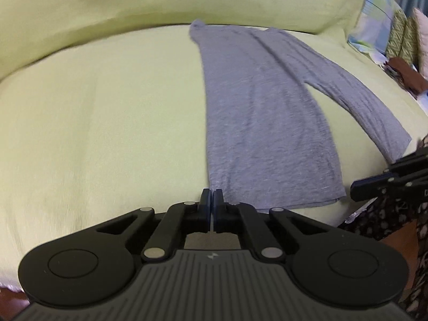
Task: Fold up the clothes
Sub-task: 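Grasp the shirt hem with the left gripper while the right gripper grasps a pant cuff, then pull both garments flat and open both grippers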
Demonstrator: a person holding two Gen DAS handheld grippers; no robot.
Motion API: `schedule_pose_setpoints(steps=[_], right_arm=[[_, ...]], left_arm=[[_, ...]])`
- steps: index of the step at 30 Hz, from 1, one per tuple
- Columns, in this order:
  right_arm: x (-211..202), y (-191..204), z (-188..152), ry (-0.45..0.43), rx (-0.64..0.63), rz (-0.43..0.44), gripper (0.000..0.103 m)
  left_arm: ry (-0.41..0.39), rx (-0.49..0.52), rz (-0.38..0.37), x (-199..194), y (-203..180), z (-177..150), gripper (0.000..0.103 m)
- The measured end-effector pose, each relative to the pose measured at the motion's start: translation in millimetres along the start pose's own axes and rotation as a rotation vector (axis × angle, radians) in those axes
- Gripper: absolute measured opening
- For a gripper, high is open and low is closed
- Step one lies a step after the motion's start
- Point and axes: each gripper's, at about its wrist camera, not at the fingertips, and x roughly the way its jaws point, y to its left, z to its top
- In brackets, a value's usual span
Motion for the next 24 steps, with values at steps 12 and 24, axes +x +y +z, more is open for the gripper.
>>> schedule_pose_setpoints(steps=[12, 24], right_arm=[[-12.1, -12.4, 5.3, -0.048, 0.017, -0.054, 0.009], [9.3, 6.2, 10.0, -0.031, -0.043, 0.022, 0.02]], left_arm=[[0.001, 0.024, 0.042, 1.6, 5.9, 0.1, 0.0], [-0.026, -0.01, 0.045, -23.4, 14.8, -10.3, 0.0]])
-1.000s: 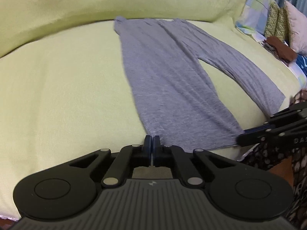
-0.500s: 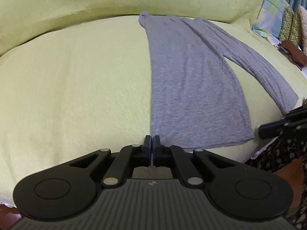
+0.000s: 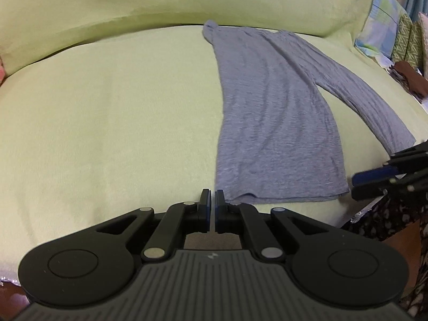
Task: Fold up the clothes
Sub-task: 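Pull both garments flat and open both grippers, then move both grippers toward the pants waistband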
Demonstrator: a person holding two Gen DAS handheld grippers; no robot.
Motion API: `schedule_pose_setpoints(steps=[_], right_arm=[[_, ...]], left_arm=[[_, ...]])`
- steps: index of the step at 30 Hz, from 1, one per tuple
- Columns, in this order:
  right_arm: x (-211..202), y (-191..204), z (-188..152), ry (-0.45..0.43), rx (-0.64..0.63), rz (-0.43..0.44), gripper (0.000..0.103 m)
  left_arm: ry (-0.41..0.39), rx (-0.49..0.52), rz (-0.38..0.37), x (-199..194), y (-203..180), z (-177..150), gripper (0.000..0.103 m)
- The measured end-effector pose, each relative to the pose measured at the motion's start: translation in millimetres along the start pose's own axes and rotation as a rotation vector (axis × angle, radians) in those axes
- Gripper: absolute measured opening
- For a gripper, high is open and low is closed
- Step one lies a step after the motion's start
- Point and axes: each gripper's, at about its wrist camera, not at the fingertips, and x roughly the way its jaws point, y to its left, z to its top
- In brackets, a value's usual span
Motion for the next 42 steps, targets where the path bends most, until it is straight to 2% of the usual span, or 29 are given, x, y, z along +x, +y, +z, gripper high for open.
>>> schedule_pose_setpoints(steps=[1, 3, 6, 10, 14, 16, 17, 18, 22, 25, 30, 36, 38, 39, 41, 42], right_arm=[[4.7, -4.5, 1.4, 0.007, 0.037, -0.002, 0.019], [7.7, -4.8, 0.6, 0.017, 0.028, -0.024, 0.012], [3.4, 1.9, -3.5, 0.039, -0.035, -0.05, 0.013], [-12.4, -5.7, -8.2, -0.001, 0.005, -0.042, 0.016], [-30.3, -17.5, -6.3, -0.063, 0.023, -0.08, 0.021], [-38.6, -25.8, -3.9, -0.089, 0.029, -0.109, 0.023], [-41.6, -30.0, -3.4, -0.099, 0.032, -0.122, 0.024], [-44.3, -34.3, -3.1, -0.107, 0.036, -0.134, 0.025], [-54.0, -55.5, -1.1, -0.138, 0.052, -0.179, 0.026], [-62.6, -76.1, 4.8, -0.173, 0.062, -0.197, 0.026], [-67.1, -118.4, 47.7, -0.233, 0.031, -0.238, 0.026], [-35.7, -168.7, 123.7, -0.255, -0.049, -0.289, 0.027], [-13.7, -182.2, 151.3, -0.224, -0.096, -0.29, 0.027], [-4.7, -186.5, 160.4, -0.208, -0.118, -0.293, 0.027], [15.3, -197.4, 173.3, -0.148, -0.201, -0.35, 0.027], [20.3, -202.6, 176.8, -0.146, -0.234, -0.381, 0.026]], left_arm=[[-0.004, 0.001, 0.007, -2.4, 0.7, -0.3, 0.0], [-0.017, 0.002, 0.021, -6.8, 0.7, 0.8, 0.0], [-0.039, 0.018, 0.014, -11.6, -3.2, 6.3, 0.0], [-0.081, 0.054, -0.047, -6.4, -20.0, 24.6, 0.0], [-0.09, 0.121, -0.092, 12.0, -41.2, 45.0, 0.004], [-0.101, 0.169, -0.123, 27.0, -59.3, 60.7, 0.013], [-0.105, 0.201, -0.137, 36.7, -70.2, 70.8, 0.023], [-0.11, 0.225, -0.141, 43.0, -77.3, 77.1, 0.025], [-0.127, 0.325, -0.162, 73.7, -106.5, 109.7, 0.025], [-0.127, 0.386, -0.145, 94.7, -115.3, 132.2, 0.025], [-0.118, 0.441, -0.083, 134.2, -108.3, 176.1, 0.028], [-0.107, 0.439, -0.025, 187.8, -85.2, 219.0, 0.031], [-0.076, 0.449, -0.008, 215.6, -75.7, 231.6, 0.032], [-0.086, 0.463, -0.006, 220.8, -72.5, 233.6, 0.036], [-0.087, 0.466, 0.032, 226.2, -65.5, 239.1, 0.037], [-0.085, 0.466, 0.058, 227.9, -60.8, 241.6, 0.037]])
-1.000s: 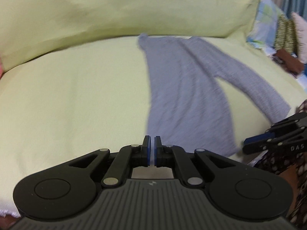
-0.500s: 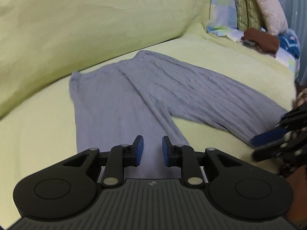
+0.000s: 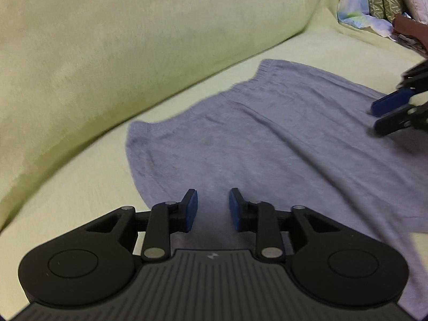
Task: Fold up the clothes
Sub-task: 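Move both grippers toward the pants waistband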
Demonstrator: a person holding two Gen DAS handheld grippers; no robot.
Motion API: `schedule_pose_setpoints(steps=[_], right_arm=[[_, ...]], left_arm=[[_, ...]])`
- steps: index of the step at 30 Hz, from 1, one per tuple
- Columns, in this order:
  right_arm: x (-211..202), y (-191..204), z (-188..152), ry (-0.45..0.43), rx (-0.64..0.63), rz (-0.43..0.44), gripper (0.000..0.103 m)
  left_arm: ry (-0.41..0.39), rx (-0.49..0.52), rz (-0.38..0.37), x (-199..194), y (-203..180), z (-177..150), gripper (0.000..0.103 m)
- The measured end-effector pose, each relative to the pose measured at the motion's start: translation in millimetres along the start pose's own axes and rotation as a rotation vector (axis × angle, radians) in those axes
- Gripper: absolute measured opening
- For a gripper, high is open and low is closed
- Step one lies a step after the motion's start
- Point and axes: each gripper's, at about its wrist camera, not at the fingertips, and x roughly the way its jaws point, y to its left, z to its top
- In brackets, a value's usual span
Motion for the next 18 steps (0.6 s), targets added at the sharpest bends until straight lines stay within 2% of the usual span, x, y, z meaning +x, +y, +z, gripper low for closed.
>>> schedule_pose_setpoints(steps=[2, 4, 5, 7, 9, 10, 12, 16, 18], right_arm=[[5.7, -11.5, 3.4, -0.012, -0.024, -0.046, 0.027], [12.0, -34.5, 8.8, -0.02, -0.018, -0.135, 0.034], [13.9, -40.9, 10.6, -0.02, -0.001, -0.144, 0.035], [16.0, -57.8, 12.2, -0.015, 0.064, -0.141, 0.036], [11.0, -58.3, 13.9, -0.028, 0.074, -0.128, 0.036], [5.2, -52.3, 14.9, -0.053, 0.056, -0.116, 0.035], [1.1, -41.1, 19.2, -0.081, 0.021, -0.098, 0.034], [23.5, -20.4, 41.6, -0.081, -0.054, -0.079, 0.033], [38.7, -21.2, 49.2, -0.062, -0.068, -0.075, 0.033]], left_arm=[[0.007, -0.017, 0.032, 4.5, 12.6, -5.3, 0.037], [-0.008, -0.05, 0.009, 6.8, 21.4, -12.0, 0.037], [-0.014, -0.058, 0.001, 7.4, 23.7, -14.3, 0.037], [-0.014, -0.032, 0.011, 5.7, 21.4, -13.0, 0.038], [-0.027, -0.019, 0.049, 1.8, 21.7, -5.4, 0.037], [-0.055, -0.028, 0.054, -1.4, 21.4, -2.9, 0.037], [-0.094, -0.051, 0.016, -1.8, 21.0, 3.9, 0.037], [-0.087, 0.036, -0.011, 23.0, 14.0, 20.4, 0.037], [-0.081, 0.069, 0.007, 36.6, 13.3, 22.0, 0.037]])
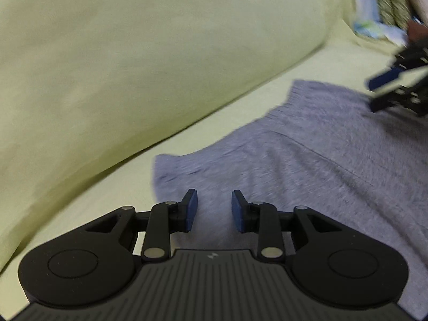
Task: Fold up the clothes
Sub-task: 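Move both grippers toward the pants waistband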
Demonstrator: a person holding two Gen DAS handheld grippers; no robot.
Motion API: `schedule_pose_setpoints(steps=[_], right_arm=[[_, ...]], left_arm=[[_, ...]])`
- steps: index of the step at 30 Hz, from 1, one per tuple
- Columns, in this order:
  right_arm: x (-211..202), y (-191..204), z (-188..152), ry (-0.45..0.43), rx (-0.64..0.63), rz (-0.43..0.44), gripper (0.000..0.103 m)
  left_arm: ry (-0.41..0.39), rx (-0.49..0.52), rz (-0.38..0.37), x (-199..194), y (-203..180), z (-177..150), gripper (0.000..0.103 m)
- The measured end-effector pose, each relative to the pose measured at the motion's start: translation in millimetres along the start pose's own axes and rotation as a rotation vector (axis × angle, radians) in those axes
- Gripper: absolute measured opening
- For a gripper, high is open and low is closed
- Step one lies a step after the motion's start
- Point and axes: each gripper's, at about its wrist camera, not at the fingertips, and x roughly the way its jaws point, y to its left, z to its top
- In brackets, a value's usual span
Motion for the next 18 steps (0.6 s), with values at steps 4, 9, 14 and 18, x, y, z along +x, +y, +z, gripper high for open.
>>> schedule_pose_setpoints(steps=[4, 9, 14, 18], right_arm=[[34.9, -23.1, 9.7, 0.033, 0.047, -0.002, 0.033], [58.4, -57.1, 20.2, 0.037, 0.112, -0.07, 0.039], [42.4, -56.1, 22.8, -0.007, 0.098, -0.104, 0.039], [0.5, -44.3, 7.0, -0.058, 0.11, -0.103, 0.038]], left_arm=[[0.023, -0.059, 0.075, 19.6, 28.0, 0.1, 0.037], [0.027, -0.099, 0.092, 36.8, 51.7, -2.4, 0.037], [0.021, -0.086, 0.128, 28.9, 45.6, -1.3, 0.037], [-0.008, -0.121, 0.121, -0.1, 31.2, -10.1, 0.036]])
